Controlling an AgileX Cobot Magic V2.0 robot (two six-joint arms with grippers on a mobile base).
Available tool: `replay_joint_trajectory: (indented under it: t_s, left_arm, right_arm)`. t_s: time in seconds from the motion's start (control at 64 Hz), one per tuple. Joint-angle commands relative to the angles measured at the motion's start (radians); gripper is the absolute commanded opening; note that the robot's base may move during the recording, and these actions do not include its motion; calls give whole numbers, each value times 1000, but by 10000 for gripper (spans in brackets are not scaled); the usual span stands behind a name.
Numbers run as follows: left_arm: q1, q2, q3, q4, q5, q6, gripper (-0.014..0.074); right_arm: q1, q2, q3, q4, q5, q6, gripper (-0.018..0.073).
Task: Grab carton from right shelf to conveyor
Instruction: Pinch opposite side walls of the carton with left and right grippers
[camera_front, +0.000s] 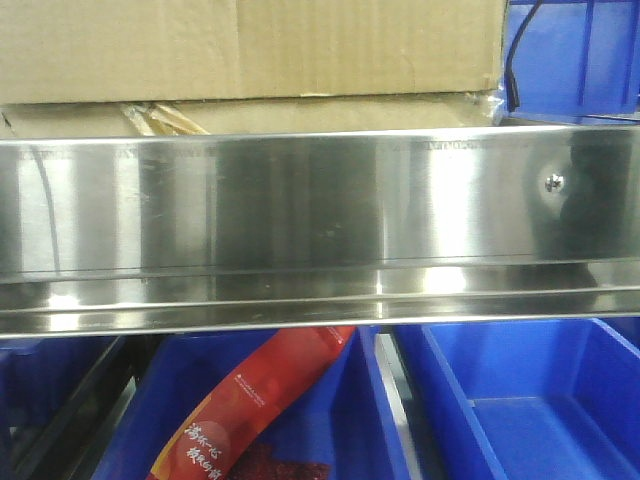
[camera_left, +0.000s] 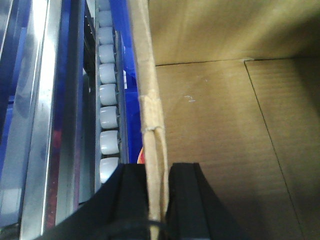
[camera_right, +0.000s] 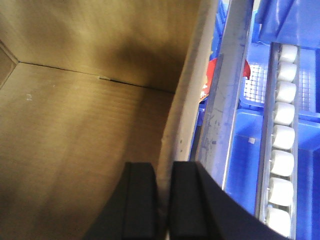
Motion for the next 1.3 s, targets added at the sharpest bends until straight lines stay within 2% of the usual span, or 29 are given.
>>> replay_joint_trajectory:
  t_s: [0.0,0.219,0.438,0.656,0.891,1.016,1.281]
  left_arm:
    - [4,-20,-10,1,-1,-1,-16]
    - [4,-134,-10,-6,-1,-1,-16]
    - [-3,-258,14,-4,-1,-1,-16]
    - [-92,-390,161,18,-1,-11,-16]
    - [-188,-533,302,18,-1,-38,-16]
    - [-200,-585,319,18,-1,-39,-16]
    - [-200,-618,319,18,-1,-39,-16]
  right_arm:
    - [-1,-32,-13,-3,-9,-10,-62]
    - [7,-155,-13,-6,-9,-10,-62]
    - [81,-296,55,-113,-9,-8,-62]
    - [158,-461,265,-115,-9,-8,-62]
    - [163,-617,471,-129,-9,19,-62]
    - [163,-656,525,-129,-9,24,-62]
    - [163,-657,527,-126,-29,24,-62]
